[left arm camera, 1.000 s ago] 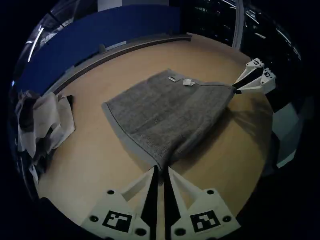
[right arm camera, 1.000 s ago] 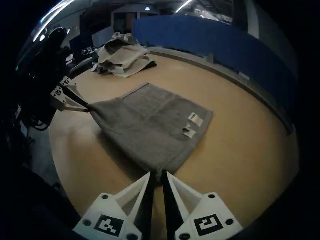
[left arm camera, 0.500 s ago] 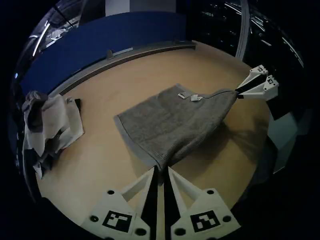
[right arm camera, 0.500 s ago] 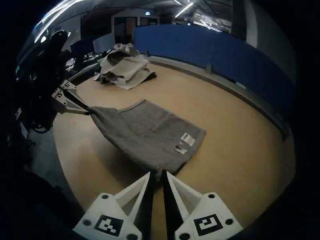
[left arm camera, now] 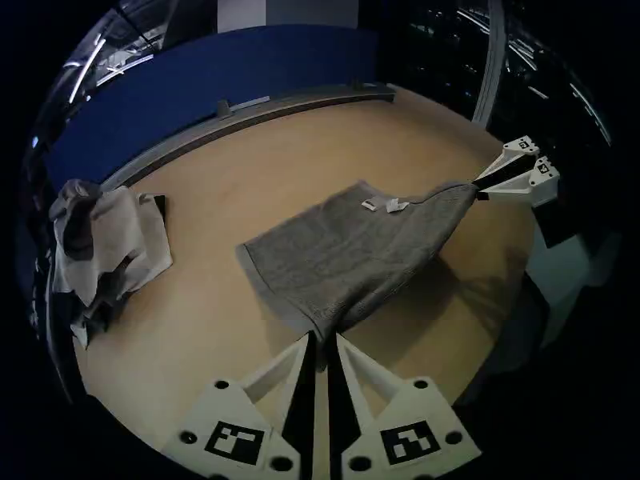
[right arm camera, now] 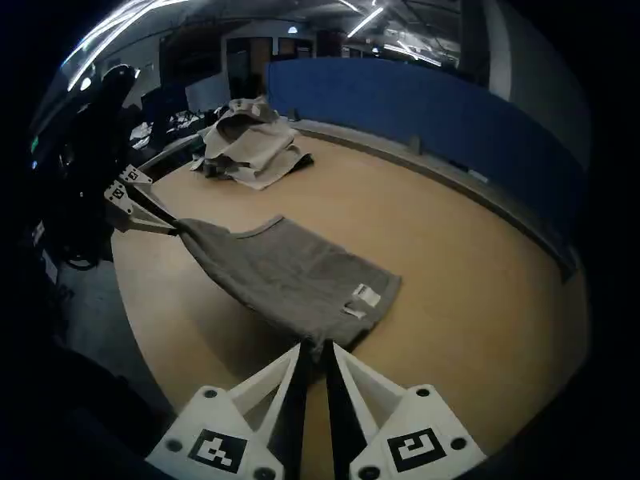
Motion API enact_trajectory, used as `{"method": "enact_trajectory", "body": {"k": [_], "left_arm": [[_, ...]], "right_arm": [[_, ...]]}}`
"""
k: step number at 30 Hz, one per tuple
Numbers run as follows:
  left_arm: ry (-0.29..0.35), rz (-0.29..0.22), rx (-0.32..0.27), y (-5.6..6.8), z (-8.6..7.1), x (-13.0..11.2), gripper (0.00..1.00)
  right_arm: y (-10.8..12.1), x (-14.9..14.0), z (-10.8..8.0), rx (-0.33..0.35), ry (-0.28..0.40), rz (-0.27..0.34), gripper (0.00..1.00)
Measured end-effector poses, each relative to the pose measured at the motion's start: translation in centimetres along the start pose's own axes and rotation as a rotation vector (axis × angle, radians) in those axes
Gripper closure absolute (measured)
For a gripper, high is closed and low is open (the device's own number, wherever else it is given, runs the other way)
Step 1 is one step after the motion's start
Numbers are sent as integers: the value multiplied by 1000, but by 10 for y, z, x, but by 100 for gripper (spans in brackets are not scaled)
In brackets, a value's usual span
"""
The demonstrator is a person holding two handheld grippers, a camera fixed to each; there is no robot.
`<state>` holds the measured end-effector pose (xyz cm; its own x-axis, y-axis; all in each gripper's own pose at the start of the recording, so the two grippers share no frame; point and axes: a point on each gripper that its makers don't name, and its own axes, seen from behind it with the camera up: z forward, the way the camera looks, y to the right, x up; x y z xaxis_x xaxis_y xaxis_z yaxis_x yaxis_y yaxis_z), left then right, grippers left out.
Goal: Fold towel
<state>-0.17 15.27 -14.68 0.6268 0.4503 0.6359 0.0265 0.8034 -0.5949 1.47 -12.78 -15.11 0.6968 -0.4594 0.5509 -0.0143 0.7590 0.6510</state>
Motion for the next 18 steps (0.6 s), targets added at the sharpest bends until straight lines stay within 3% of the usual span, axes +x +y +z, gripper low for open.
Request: {"method": "enact_trajectory", "body": {"k": [18], "left_arm": [[-11,-27,1,6,-18,4,92]], "right_arm": [[-6,10,-18,4,5,-3,86]]}}
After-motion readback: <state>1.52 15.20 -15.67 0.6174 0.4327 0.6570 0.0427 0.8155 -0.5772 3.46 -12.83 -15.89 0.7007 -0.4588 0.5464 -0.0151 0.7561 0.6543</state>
